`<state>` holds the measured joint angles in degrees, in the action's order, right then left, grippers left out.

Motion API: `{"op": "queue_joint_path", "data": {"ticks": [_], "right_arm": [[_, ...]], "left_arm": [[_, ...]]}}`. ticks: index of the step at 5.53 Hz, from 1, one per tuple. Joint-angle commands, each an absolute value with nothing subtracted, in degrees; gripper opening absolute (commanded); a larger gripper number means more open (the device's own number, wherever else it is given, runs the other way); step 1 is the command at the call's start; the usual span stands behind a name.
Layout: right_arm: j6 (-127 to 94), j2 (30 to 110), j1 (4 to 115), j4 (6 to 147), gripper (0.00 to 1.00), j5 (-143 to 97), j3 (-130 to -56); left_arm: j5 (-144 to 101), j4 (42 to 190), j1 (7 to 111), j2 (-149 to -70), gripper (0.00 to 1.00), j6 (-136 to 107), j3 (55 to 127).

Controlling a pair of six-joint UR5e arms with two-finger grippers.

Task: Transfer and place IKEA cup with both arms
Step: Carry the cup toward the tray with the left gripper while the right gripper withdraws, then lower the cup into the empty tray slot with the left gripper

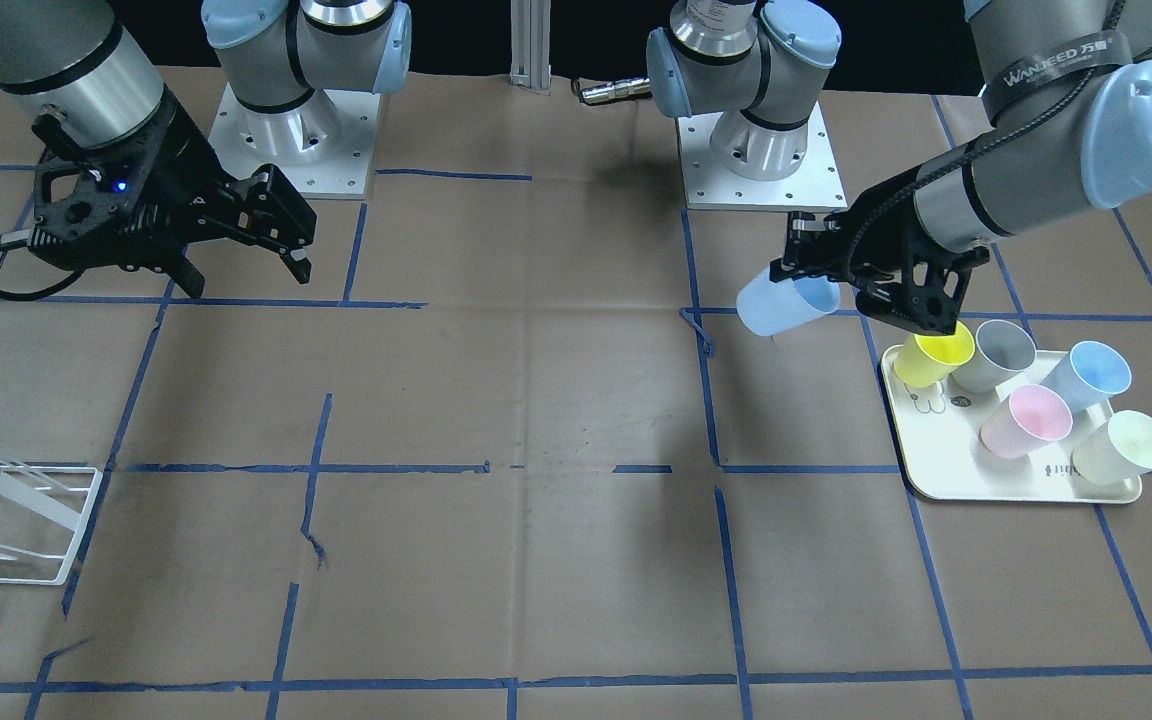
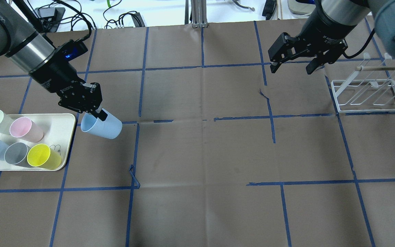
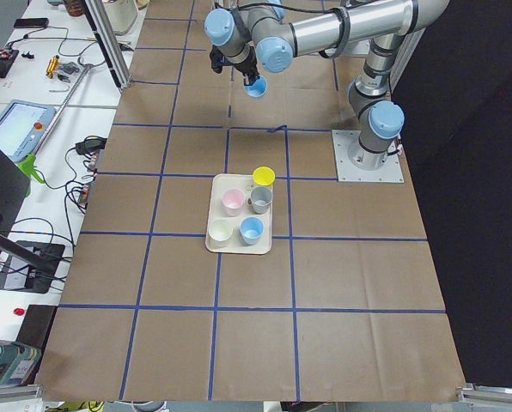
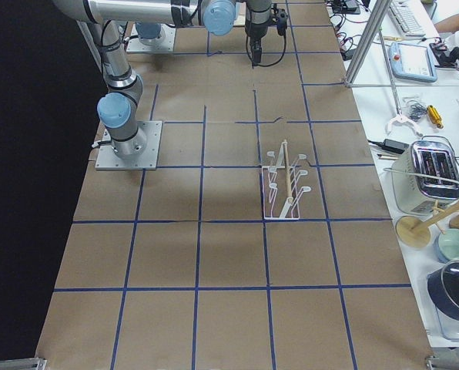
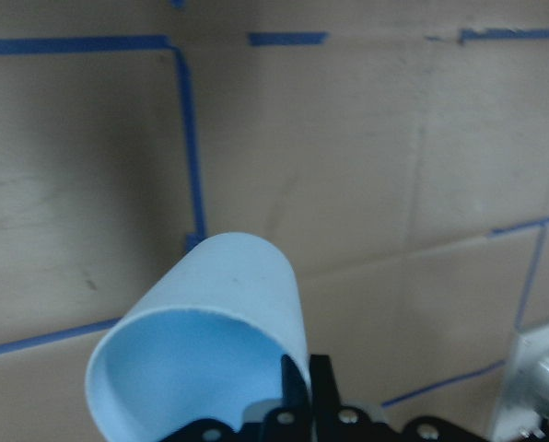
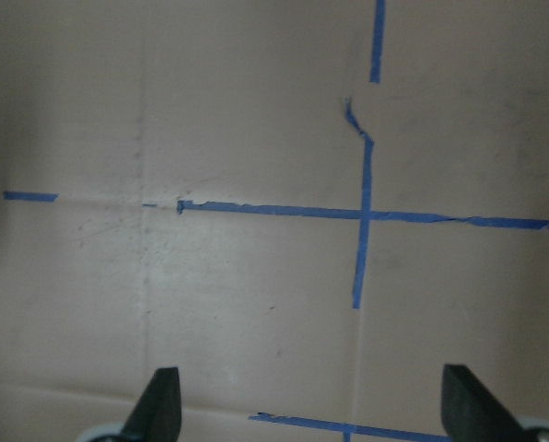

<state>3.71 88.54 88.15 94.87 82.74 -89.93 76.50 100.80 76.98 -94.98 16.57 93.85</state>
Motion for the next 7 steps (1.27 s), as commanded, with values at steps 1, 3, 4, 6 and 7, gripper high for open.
{"op": "queue_joint_path", "data": {"ticks": [1, 3, 4, 6, 7], "right_arm": [[-1.65, 85.11, 90.17, 96.07, 1.0, 88.4, -85.99], [-3.24, 84.37, 90.7, 95.19, 1.0, 89.65, -84.9], [-3.34, 84.03, 91.49, 95.01, 1.0, 89.74, -84.38], [-3.25, 83.32, 91.5, 95.18, 1.0, 89.82, -84.11], [-3.34, 83.23, 91.32, 95.36, 1.0, 90.0, -83.94]], "left_arm": [[90.97, 85.77, 76.82, -97.62, 0.0, 5.33, 94.92], [98.22, 81.39, 75.77, -100.36, 0.0, 5.88, 95.36], [100.18, 78.25, 74.02, -103.07, 0.0, 6.32, 96.41], [99.76, 71.58, 69.2, -105.11, 0.0, 11.15, 101.06], [99.32, 71.2, 68.39, -105.99, 0.0, 11.6, 101.51]]}}
